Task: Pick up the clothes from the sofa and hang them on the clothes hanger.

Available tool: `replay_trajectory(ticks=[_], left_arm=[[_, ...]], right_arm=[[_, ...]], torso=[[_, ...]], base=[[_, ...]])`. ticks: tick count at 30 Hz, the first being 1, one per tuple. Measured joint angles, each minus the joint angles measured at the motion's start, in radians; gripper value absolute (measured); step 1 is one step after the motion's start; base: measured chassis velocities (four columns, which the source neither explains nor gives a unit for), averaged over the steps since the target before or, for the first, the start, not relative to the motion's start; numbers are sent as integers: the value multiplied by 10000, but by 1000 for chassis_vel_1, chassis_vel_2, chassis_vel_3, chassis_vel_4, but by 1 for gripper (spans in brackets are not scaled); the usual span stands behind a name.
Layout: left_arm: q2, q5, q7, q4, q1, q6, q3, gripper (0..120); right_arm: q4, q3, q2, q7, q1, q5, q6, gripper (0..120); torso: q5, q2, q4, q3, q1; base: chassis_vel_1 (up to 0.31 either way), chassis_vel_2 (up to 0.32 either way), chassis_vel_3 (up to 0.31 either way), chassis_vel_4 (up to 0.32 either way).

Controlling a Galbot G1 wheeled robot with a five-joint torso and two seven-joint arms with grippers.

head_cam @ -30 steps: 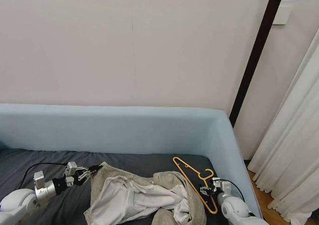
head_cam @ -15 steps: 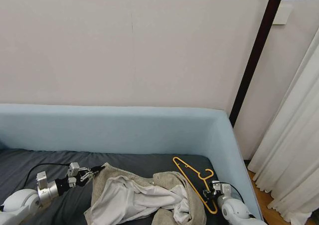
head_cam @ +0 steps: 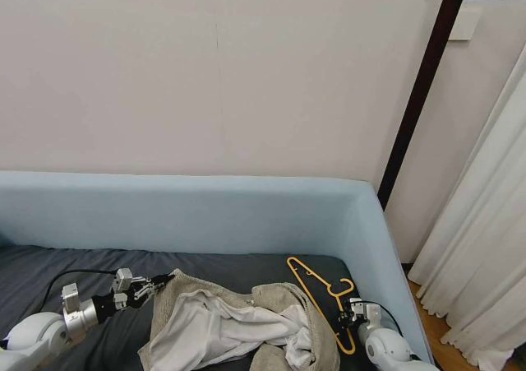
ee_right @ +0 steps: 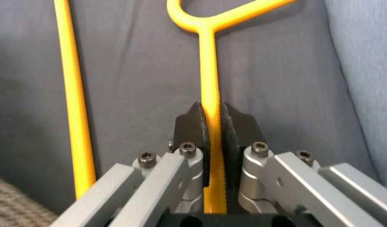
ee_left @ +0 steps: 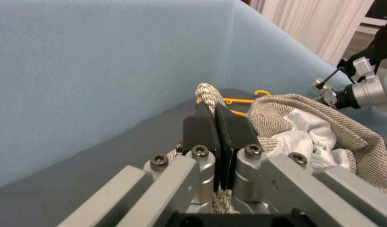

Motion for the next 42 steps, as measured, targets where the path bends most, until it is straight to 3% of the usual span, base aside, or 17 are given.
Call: replay_trajectory(ticks=[10,20,33,42], left_arm=[[-74,-60,-74,-61,-31,2,0,0],[-40,-377,-327,-481,-7,55,-124,0],[338,-1077,-861,-1421,-47,289,-404,0],[596,-1287,-1094,-1744,-96,360,-412,0]], right_arm=[[1692,-34,-633,732,-250,-1189,1198,5],[3171,301,-1848,1817,-873,-5066,3439,5],[6142,1028,-3244,1799,-2759,-7866,4427,5],[7478,1093,-3586,1566,-4432,-9028,4754,5]], torso=[[-3,0,1,-1,0],[-3,-1,-3,-2,0],[-3,0,-1,-3,0],[-3,0,-1,-3,0]], base=[[0,0,0,0],[0,0,0,0],[0,0,0,0],[0,0,0,0]])
